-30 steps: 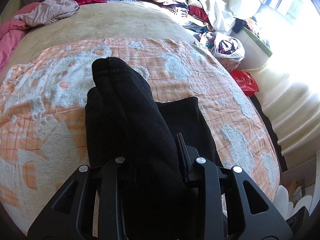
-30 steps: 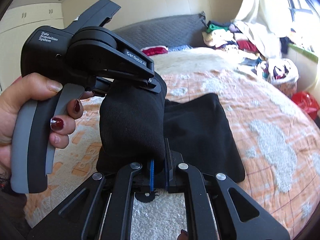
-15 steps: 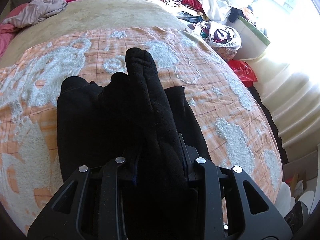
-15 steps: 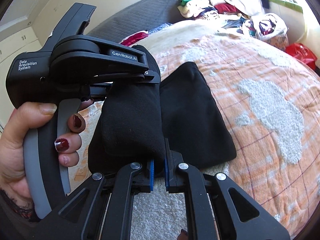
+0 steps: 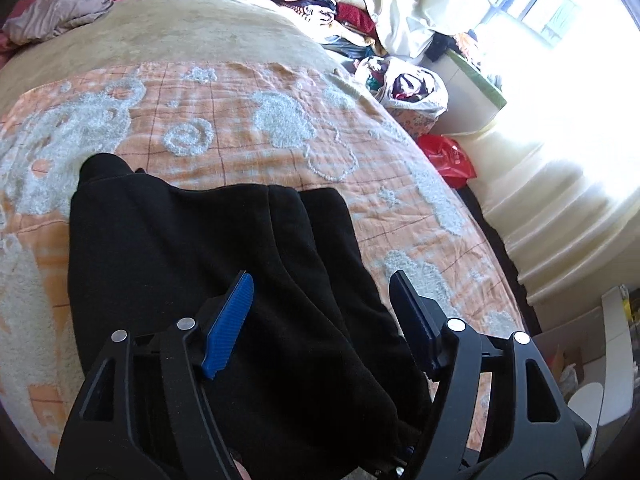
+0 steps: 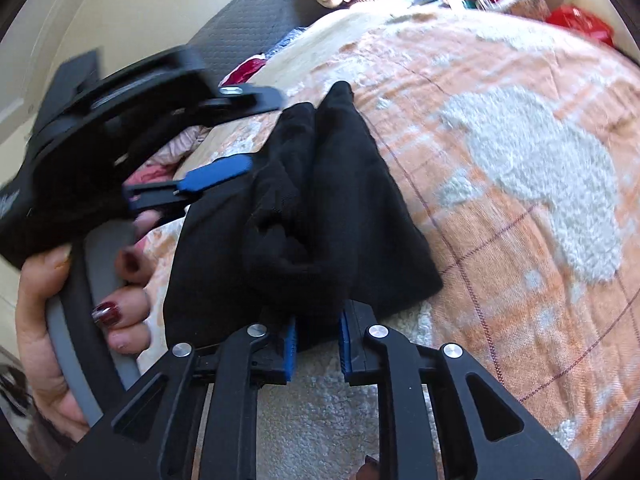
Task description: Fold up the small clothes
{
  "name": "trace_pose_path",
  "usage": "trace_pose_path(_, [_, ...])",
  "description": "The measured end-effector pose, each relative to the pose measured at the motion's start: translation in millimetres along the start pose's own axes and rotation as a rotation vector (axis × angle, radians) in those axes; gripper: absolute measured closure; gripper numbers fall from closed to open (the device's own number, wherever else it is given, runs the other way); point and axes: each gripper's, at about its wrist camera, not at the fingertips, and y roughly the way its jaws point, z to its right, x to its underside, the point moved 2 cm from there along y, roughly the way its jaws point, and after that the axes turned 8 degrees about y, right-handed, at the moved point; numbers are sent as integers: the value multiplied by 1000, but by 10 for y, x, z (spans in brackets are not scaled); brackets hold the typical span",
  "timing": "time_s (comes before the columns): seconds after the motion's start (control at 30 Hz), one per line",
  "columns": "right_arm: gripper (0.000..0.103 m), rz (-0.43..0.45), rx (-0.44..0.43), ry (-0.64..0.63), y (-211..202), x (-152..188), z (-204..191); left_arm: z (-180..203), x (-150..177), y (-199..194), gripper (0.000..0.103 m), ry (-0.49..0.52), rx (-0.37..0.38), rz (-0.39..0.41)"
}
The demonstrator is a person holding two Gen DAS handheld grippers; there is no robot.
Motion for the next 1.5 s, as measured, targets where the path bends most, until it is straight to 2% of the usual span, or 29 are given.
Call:
trace_pose_path(0.03, [86, -10, -21, 21, -15, -15, 29, -28, 0, -83, 40, -5, -5, 20])
trace_pose_path(0.1, [76, -25, -52, 21, -40, -55, 28, -93, 26, -210, 40, -3, -29, 45])
trace_pose_path(0.13, [69, -25, -70, 28, -63, -84, 31, -154, 58, -290, 40, 8, -65, 56])
trace_pose_path(0.2, [44, -56, -129, 43, -78, -161, 26, -268, 129, -393, 40, 24, -135, 67])
trace_pose_path(0.27, [39, -87, -155, 35, -57, -297, -14, -426, 248, -473, 40, 37, -210, 60])
trace_pose_path(0.33, [39, -124, -164, -7, 13, -465, -106, -565, 380, -514, 40, 46, -262, 46])
trace_pose_path(0.43, [38, -190, -143, -77, 216, -673, -220, -632, 559, -503, 40, 60, -282, 17])
trace_pose_path(0.67, [40, -206, -60, -192, 546, -954, -336, -505, 693, -449, 40, 113, -303, 15])
trace_pose_path(0.73, [46, -209, -18, -247, 622, -979, -377, -487, 696, -457, 40, 123, -315, 19])
trace_pose_path(0.77, [59, -202, 9, -295, 656, -991, -414, -484, 696, -461, 40, 123, -317, 20])
trace_pose_path(0.8, [78, -190, 24, -347, 654, -997, -437, -483, 699, -468, 40, 124, -318, 21])
trace_pose_path(0.83, [83, -179, 13, -417, 689, -993, -532, -478, 704, -481, 40, 123, -317, 22])
trace_pose_path(0.87, [84, -163, -15, -462, 634, -968, -597, -473, 707, -499, 40, 119, -313, 25])
trace_pose_path(0.93, [85, -114, -99, -530, 512, -942, -741, -452, 714, -531, 40, 110, -302, 29])
trace_pose_path(0.97, [85, -88, -110, -545, 470, -952, -754, -444, 717, -527, 41, 104, -298, 28])
trace_pose_path(1.03, [85, -65, -35, -544, 507, -1015, -641, -442, 724, -496, 41, 86, -282, 26])
trace_pose_path(1.1, [85, -112, 19, -479, 636, -1074, -417, -427, 735, -443, 41, 79, -267, 10])
trace_pose_path(1.2, [86, -155, -8, -363, 658, -1111, -143, -337, 755, -410, 41, 107, -280, 4])
trace_pose_path(1.27, [86, -148, 8, -365, 619, -1079, -134, -313, 759, -408, 41, 118, -288, 6])
trace_pose_path(1.43, [77, -146, 62, -419, 545, -920, -192, -334, 777, -412, 40, 110, -290, 3])
trace_pose_path(1.5, [66, -150, 61, -433, 486, -867, -237, -352, 786, -421, 40, 103, -290, 3])
